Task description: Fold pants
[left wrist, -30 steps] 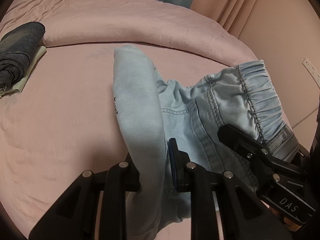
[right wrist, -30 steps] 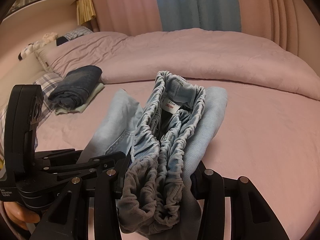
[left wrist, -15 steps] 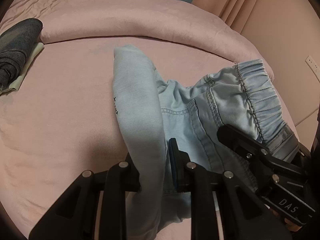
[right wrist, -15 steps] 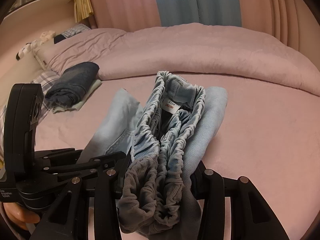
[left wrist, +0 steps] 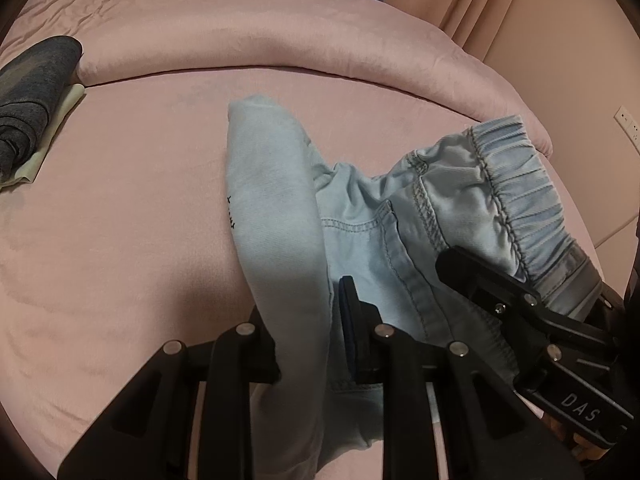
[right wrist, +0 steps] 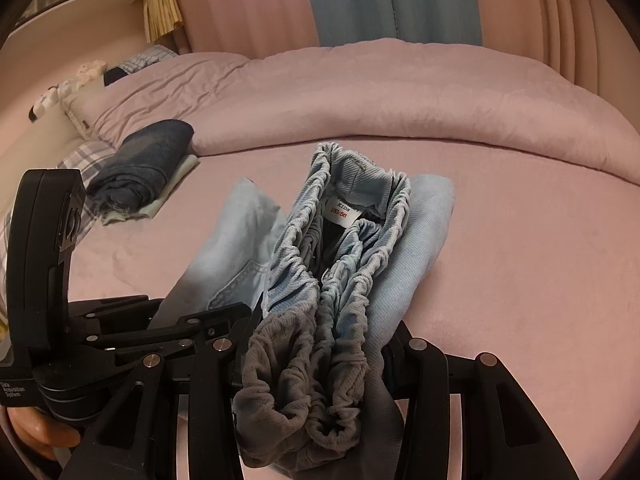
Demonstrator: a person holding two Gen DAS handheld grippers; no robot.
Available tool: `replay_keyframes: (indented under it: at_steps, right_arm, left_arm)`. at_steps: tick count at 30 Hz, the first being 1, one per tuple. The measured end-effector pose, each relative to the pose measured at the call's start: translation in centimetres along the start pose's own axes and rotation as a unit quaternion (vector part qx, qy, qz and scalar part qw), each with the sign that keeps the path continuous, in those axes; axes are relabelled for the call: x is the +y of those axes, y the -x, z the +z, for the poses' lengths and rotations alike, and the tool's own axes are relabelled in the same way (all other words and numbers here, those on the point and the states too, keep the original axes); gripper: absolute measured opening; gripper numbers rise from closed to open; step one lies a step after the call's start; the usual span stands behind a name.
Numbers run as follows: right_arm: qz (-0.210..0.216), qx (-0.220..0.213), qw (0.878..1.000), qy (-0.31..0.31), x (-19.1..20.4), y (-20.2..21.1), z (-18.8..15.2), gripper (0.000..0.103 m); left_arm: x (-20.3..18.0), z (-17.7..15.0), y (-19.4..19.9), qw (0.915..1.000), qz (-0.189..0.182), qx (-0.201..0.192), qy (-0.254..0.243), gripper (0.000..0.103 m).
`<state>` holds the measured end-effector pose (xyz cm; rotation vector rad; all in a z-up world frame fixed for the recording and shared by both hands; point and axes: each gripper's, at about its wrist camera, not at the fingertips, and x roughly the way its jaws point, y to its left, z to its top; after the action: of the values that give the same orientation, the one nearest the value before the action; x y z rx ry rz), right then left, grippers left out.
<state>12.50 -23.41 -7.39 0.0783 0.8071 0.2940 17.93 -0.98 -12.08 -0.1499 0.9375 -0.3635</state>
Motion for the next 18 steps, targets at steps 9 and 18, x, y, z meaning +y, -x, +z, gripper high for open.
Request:
replay_keyframes:
  at_steps: [9,18]
  right_arm:
    - [0.000,0.003,1.000,-0.003,-0.22,-0.35,0.05,0.047]
    - [-0.001,0.012,1.000,-0.014,-0.91,-0.95,-0.06,0.047]
  left_arm:
    - [-0.17,-0.03,-0.12,1.0000,0.006,0.000,-0.002,0.021]
    - [-0.01,0.07,-0.68,0.9999,0.013,0.002,-0.006,0.022]
